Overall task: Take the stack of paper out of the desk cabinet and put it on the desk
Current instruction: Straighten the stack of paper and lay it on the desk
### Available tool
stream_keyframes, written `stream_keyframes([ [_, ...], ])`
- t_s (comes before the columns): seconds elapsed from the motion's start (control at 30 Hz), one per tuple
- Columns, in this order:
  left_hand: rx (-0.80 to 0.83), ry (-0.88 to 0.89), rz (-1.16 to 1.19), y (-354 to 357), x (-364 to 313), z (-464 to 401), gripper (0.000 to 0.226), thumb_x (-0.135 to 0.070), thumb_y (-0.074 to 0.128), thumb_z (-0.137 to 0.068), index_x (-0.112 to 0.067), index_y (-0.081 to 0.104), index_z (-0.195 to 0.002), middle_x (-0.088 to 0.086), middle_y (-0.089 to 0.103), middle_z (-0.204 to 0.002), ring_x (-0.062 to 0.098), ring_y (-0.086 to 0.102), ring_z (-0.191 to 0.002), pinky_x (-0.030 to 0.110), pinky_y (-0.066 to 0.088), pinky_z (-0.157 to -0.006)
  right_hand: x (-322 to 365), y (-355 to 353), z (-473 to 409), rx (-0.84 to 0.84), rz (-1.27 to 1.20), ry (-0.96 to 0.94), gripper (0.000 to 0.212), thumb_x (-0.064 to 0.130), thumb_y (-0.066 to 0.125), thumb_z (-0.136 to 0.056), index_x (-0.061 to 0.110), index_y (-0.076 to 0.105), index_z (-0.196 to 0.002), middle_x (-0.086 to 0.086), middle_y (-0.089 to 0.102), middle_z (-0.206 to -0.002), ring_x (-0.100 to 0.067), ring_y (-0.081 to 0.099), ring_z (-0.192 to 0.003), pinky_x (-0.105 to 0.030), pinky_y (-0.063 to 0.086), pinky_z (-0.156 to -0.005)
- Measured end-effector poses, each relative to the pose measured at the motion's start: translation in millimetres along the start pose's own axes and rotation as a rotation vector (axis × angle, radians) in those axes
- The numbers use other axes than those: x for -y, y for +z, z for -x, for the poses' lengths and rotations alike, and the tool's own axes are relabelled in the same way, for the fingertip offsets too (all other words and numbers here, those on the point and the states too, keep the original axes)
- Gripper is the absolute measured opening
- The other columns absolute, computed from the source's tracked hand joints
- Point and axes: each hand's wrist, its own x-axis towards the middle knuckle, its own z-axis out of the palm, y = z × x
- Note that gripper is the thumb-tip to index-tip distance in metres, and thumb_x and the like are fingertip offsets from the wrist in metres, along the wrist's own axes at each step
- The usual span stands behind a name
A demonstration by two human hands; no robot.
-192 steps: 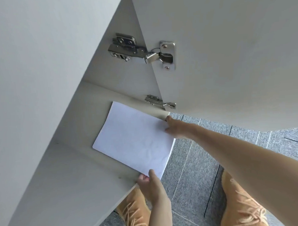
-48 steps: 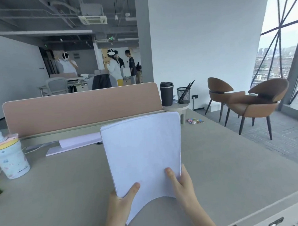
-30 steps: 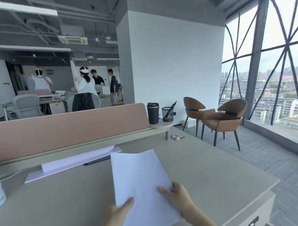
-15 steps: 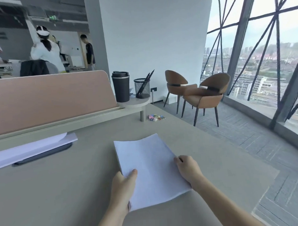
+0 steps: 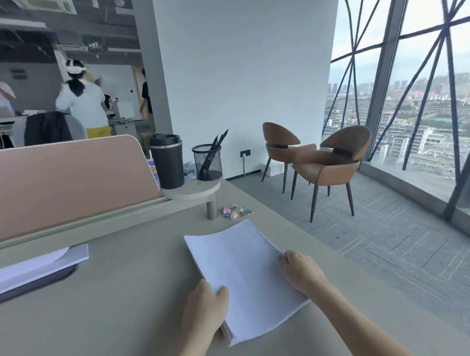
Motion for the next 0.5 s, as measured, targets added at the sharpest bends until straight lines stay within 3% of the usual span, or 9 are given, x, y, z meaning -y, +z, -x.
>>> stream_keyframes([
  [0.1,-0.044,0.052,-0.155,11.7,-16.1,-6.1,0.037,-0.035,0.045,-0.088,-0.010,0.044,-0.114,0.008,0.068,-0.107,0.032,0.066,-0.098,0.039,0.053,-0.082,-7.2,-8.3,-17.8,0.017,0.029,-0.008,0.029,0.034,0.031,-0.101,0.017,0.050,-0.086,-0.012,0.069,-0.107,-0.033,0.062,-0.106,-0.034,0.042,-0.075],
  [0.17,-0.100,0.085,-0.220,21.5,-25.1,-8.8,0.060,-0.037,0.042,-0.091,-0.010,0.024,-0.142,0.008,0.067,-0.118,0.031,0.065,-0.106,0.036,0.052,-0.083,-12.5,-12.2,-29.0,0.015,0.058,-0.014,0.027,0.032,0.031,-0.100,0.017,0.049,-0.086,-0.011,0.067,-0.103,-0.033,0.063,-0.105,-0.034,0.042,-0.073],
  [0.23,-0.126,0.113,-0.317,31.1,-32.4,-14.9,0.072,-0.039,0.038,-0.094,-0.011,0.007,-0.151,0.006,0.067,-0.121,0.027,0.065,-0.107,0.034,0.050,-0.080,-18.6,-15.6,-40.2,-0.005,0.090,-0.030,0.025,0.028,0.031,-0.100,0.016,0.049,-0.087,-0.011,0.068,-0.107,-0.032,0.063,-0.103,-0.034,0.042,-0.072],
  [0.3,-0.150,0.141,-0.398,39.7,-37.3,-22.0,0.072,-0.040,0.036,-0.094,-0.011,0.006,-0.152,0.004,0.069,-0.117,0.025,0.066,-0.104,0.033,0.049,-0.077,-23.0,-18.2,-49.6,-0.034,0.115,-0.053,0.026,0.026,0.031,-0.100,0.015,0.050,-0.086,-0.013,0.069,-0.108,-0.033,0.065,-0.101,-0.035,0.042,-0.071],
  [0.37,-0.183,0.179,-0.441,47.3,-38.9,-27.9,0.065,-0.040,0.036,-0.094,-0.012,0.016,-0.148,0.003,0.070,-0.111,0.024,0.067,-0.100,0.033,0.047,-0.073,-26.3,-19.9,-58.5,-0.058,0.131,-0.084,0.027,0.023,0.032,-0.100,0.014,0.053,-0.085,-0.014,0.069,-0.108,-0.034,0.065,-0.100,-0.035,0.041,-0.070],
  [0.5,-0.231,0.212,-0.504,58.4,-39.3,-41.8,0.041,-0.042,0.034,-0.092,-0.013,0.044,-0.119,0.003,0.071,-0.103,0.024,0.064,-0.097,0.036,0.050,-0.077,-30.0,-20.3,-72.1,-0.121,0.174,-0.114,0.041,0.026,0.029,-0.102,0.007,0.065,-0.104,-0.015,0.062,-0.109,-0.035,0.066,-0.098,-0.036,0.042,-0.071],
])
